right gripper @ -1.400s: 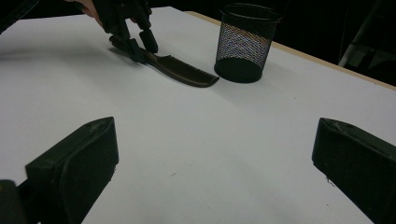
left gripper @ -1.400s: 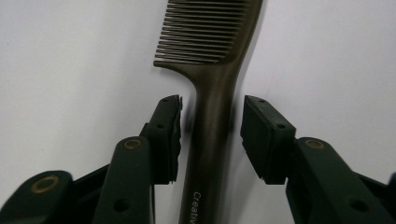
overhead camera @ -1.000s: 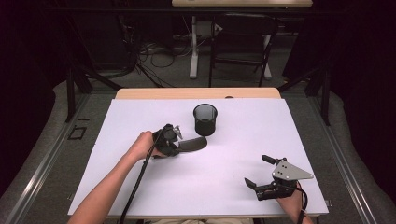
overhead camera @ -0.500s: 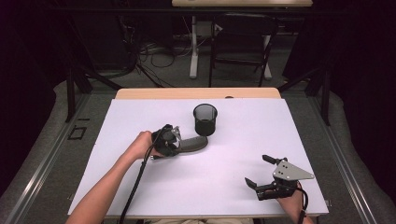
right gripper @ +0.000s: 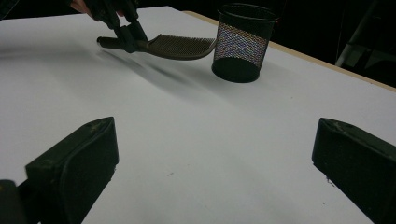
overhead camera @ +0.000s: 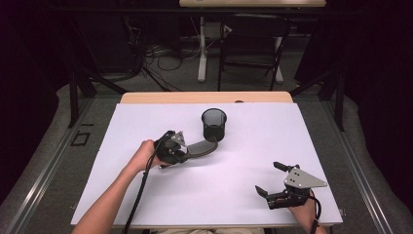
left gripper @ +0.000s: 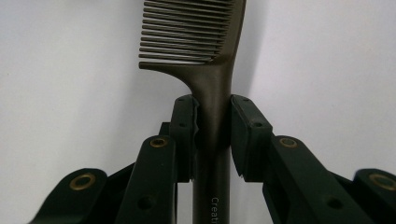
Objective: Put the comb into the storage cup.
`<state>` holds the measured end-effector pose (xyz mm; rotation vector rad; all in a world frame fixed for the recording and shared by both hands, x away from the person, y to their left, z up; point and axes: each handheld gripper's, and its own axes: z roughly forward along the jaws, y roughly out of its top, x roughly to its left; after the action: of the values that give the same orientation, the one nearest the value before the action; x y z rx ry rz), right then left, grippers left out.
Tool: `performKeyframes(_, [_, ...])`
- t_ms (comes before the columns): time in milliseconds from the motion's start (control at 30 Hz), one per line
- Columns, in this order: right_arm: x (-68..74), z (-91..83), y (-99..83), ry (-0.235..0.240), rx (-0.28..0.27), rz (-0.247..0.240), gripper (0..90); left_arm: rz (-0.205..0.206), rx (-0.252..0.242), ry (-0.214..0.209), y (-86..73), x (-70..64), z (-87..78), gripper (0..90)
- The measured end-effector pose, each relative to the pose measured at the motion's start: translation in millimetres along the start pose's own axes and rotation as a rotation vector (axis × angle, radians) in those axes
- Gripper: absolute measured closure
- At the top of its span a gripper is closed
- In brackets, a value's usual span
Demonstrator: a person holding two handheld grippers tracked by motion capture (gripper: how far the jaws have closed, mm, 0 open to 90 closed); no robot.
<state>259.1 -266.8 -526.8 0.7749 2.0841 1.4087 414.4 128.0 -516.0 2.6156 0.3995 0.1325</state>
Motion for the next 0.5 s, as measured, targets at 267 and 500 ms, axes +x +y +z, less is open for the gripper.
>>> performKeyframes(267, [0.1, 0.1, 0.1, 0.005, 0.013, 0.003, 0.1, -0.034, -0.061, 0.006, -4.2, -3.7, -3.0, 72.4])
performKeyframes(500, [0.3, 0.8, -0.1, 0.003, 0.01, 0.002, 0.1, -0.066, -0.107, 0.015, -9.5, -6.4, -5.1, 72.4])
